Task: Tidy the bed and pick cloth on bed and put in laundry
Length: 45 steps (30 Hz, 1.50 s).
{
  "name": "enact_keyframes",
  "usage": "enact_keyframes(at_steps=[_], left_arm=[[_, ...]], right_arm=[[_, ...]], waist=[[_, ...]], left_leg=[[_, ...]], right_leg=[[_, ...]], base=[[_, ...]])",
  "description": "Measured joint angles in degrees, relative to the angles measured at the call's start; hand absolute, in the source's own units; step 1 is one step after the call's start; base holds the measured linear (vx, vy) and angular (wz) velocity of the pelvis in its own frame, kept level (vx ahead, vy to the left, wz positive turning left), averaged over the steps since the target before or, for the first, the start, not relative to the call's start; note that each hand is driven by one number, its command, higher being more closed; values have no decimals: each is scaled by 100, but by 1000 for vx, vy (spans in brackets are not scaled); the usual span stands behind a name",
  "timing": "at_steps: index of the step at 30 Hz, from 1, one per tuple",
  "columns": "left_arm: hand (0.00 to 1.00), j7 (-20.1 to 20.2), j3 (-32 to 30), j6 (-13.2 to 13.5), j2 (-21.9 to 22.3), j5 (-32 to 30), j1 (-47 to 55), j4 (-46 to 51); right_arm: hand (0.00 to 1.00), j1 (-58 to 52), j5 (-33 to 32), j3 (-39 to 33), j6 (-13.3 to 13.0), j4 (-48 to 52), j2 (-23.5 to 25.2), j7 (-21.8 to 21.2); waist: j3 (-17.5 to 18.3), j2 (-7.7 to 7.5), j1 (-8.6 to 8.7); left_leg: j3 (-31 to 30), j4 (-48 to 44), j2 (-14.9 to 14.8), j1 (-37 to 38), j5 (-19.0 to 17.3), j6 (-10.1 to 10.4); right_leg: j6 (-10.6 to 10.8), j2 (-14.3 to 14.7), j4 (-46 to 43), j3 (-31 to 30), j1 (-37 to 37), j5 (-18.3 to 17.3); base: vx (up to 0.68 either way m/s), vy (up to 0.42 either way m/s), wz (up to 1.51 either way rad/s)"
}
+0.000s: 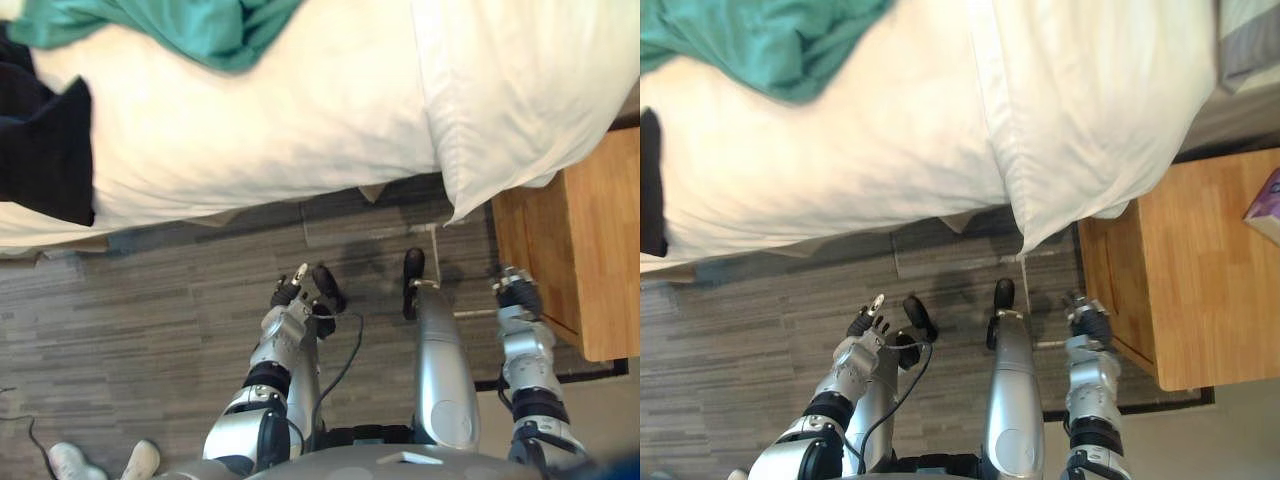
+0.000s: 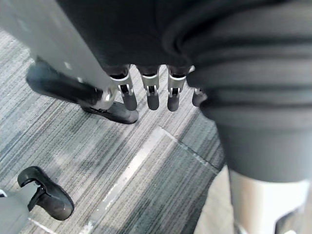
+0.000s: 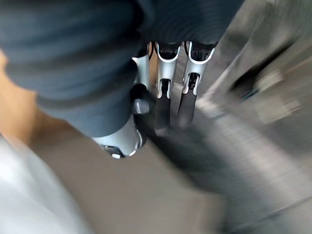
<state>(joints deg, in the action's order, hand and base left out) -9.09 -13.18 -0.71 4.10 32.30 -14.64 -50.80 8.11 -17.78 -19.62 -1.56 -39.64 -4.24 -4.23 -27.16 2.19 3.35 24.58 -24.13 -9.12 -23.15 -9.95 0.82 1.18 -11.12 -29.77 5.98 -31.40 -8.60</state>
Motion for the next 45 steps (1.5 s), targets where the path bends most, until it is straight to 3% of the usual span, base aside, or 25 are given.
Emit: enact_keyframes(at_steps=[3, 5, 7, 9, 13, 14, 15, 16, 18, 19, 20, 21, 23, 24, 25, 27, 29, 30, 31, 34, 35, 36, 39, 42, 45], left_arm=[[0, -13, 189, -49, -107, -391, 419, -3], [0, -13, 204, -18, -147, -549, 569, -1], [0, -2, 362, 24, -336, -975, 752, 8], [0, -4, 342, 50, -458, -1163, 909, 4], [0, 9, 123, 382, -528, -1367, 1312, -4], [0, 47, 79, 515, -524, -1368, 1413, -20], [0, 120, 21, 661, -521, -1364, 1437, -33], [0, 181, 21, 724, -524, -1360, 1457, -72], [0, 498, 115, 1052, -493, -1175, 1624, -165], [0, 570, 163, 1120, -482, -1086, 1656, -179], [0, 624, 236, 1181, -445, -1179, 1699, -230], [0, 617, 451, 1256, -440, -1222, 1751, -295], [0, 619, 542, 1208, -558, -1008, 1725, -258], [0, 586, 538, 1141, -692, -1395, 1768, -272], [0, 513, 547, 1111, -764, -1762, 1781, -269], [0, 397, 706, 965, -952, -2580, 1772, -278], [0, 419, 993, 836, -948, -2953, 1738, -280], [0, 425, 1100, 810, -935, -3002, 1703, -286], [0, 435, 1259, 715, -894, -3122, 1643, -295], [0, 496, 1781, 397, -767, -3130, 1617, -286], [0, 491, 1775, 338, -767, -3130, 1619, -295], [0, 472, 1772, 261, -940, -3130, 1611, -363], [0, 421, 1772, 158, -811, -3114, 1557, -493], [0, 564, 1753, 314, -716, -3147, 1630, -470], [0, 618, 1632, 493, -788, -3352, 1757, -444]], right_arm=[[0, -404, 1034, 264, 123, -159, 188, 46], [0, -729, 1087, 310, 226, -243, 210, -69], [0, -1020, 1123, 296, 285, -461, 252, -245], [0, -1035, 1123, 276, 279, -602, 302, -305], [0, -1086, 1377, 10, 129, -1098, 223, -459], [0, -1083, 1489, -127, 8, -1275, 149, -462], [0, -1071, 1675, -252, -73, -1427, 124, -448], [0, -1097, 1772, -299, -105, -1439, 101, -450], [0, -1244, 2195, -356, -332, -1417, 5, -448], [0, -1249, 2357, -360, -374, -1425, -38, -456], [0, -1250, 2611, -360, -421, -1429, -101, -461], [0, -1239, 2769, -355, -484, -1482, -118, -455], [0, -1108, 2824, -293, -617, -1849, -90, -390], [0, -1074, 2853, -118, -639, -2112, -62, -365], [0, -1038, 2876, -1, -642, -2195, -54, -325], [0, -1001, 3010, 576, -694, -2237, -109, -467], [0, -908, 3057, 958, -697, -2170, -211, -656], [0, -885, 3098, 1073, -697, -2140, -245, -699], [0, -822, 3171, 1269, -692, -2162, -324, -749], [0, -808, 2952, 1579, -743, -2102, -583, -788], [0, -840, 2829, 1629, -805, -2088, -570, -776], [0, -850, 2625, 1747, -916, -2103, -452, -757], [0, -723, 2386, 1809, -937, -2146, -437, -634], [0, -648, 2031, 1799, -581, -2170, -516, -538], [0, -601, 1959, 1811, -328, -2225, -517, -501]], waist=[[291, -84, -88], [461, -123, -42], [669, -447, -122], [761, -603, -122], [921, -628, -44], [945, -641, 20], [958, -562, 17], [1003, -504, 22], [1068, -398, 68], [1086, -368, 56], [1144, -266, 62], [1220, -113, 78], [1206, -127, 39], [1291, -205, 104], [1339, -265, 76], [1401, -373, 27], [1402, -321, 62], [1412, -334, 66], [1420, -279, 45], [1319, 4, 60], [1353, 97, 124], [1480, -219, 191], [1449, -95, 167], [1405, 76, 38], [1385, 45, -10]], left_leg=[[-15, -319, -111, 313, -258, -78], [82, -863, -394, 368, -577, -158], [147, -1345, -431, 505, -840, -147], [145, -1313, -300, 621, -853, -138], [202, -1079, -18, 923, -746, -67], [358, -1231, -38, 895, -874, 204], [465, -1668, -474, 845, -1070, -143], [407, -1830, -743, 821, -1087, -107], [107, -1558, -1419, 999, -866, 141], [27, -1384, -1495, 1080, -757, 306], [-159, -1139, -1537, 1155, -550, 811], [-265, -1017, -1525, 1194, -459, 1278], [-314, -1171, -1404, 1216, -267, 1265], [-277, -1025, -1286, 1207, -307, 1143], [-208, -894, -1283, 1213, -266, 1078], [-26, -57, -1153, 1399, 120, 902], [180, 961, -914, 1645, 710, 653], [202, 1138, -792, 1683, 811, 584], [220, 1322, -581, 1761, 880, 550], [141, 1674, -531, 2438, 1122, 538], [118, 1702, -585, 2444, 1153, 590], [100, 1726, -421, 2446, 1146, 589], [15, 1892, -414, 2525, 1121, 594], [101, 1847, -241, 2697, 1159, 581], [240, 1083, -202, 2604, 1124, 606]], right_leg=[[52, -60, -106, 146, 498, -160], [119, -213, -413, 474, 830, -457], [224, -551, -1037, 625, 993, -886], [279, -715, -1163, 624, 1042, -963], [335, -1036, -1241, 612, 1202, -1072], [341, -1205, -1302, 575, 1196, -1145], [305, -1222, -1346, 565, 1219, -1239], [337, -1243, -1351, 559, 1253, -1258], [787, -1443, -1358, 416, 1385, -1239], [886, -1482, -1351, 359, 1382, -1214], [1063, -1553, -1269, 257, 1374, -1112], [1004, -1568, -1020, 292, 1422, -928], [703, -1589, -439, 329, 1757, -523], [628, -1580, 153, 635, 2040, 27], [735, -1516, 248, 824, 2084, 104], [834, -785, 268, 1741, 2176, -33], [604, 277, 1219, 1967, 2388, -213], [381, 528, 1713, 1946, 2581, -105], [89, 573, 2250, 1770, 2837, 129], [119, 426, 1026, 1267, 2694, -45], [200, 580, 1375, 1044, 2725, -78], [5, 614, 2159, 873, 2894, 334], [-11, 623, 2185, 980, 2984, 235], [23, 477, 2185, 879, 3117, 212], [136, 246, 2178, 642, 3246, 163]], base=[[81, 33, 19], [60, 10, 76], [84, 60, 67], [78, 52, 19], [37, 6, 8], [10, -60, 22], [-1, -53, 18], [1, -33, 12], [5, 74, 4], [1, 190, -14], [30, 312, -16], [50, 393, -16], [109, 544, -9], [120, 468, 5], [114, 270, 13], [200, 250, 0], [224, 153, 5], [171, 98, 16], [188, 144, 18], [171, 156, 14], [35, -22, 59], [39, -79, 68], [27, -26, 24], [2, 54, -11], [-48, 101, -24]])
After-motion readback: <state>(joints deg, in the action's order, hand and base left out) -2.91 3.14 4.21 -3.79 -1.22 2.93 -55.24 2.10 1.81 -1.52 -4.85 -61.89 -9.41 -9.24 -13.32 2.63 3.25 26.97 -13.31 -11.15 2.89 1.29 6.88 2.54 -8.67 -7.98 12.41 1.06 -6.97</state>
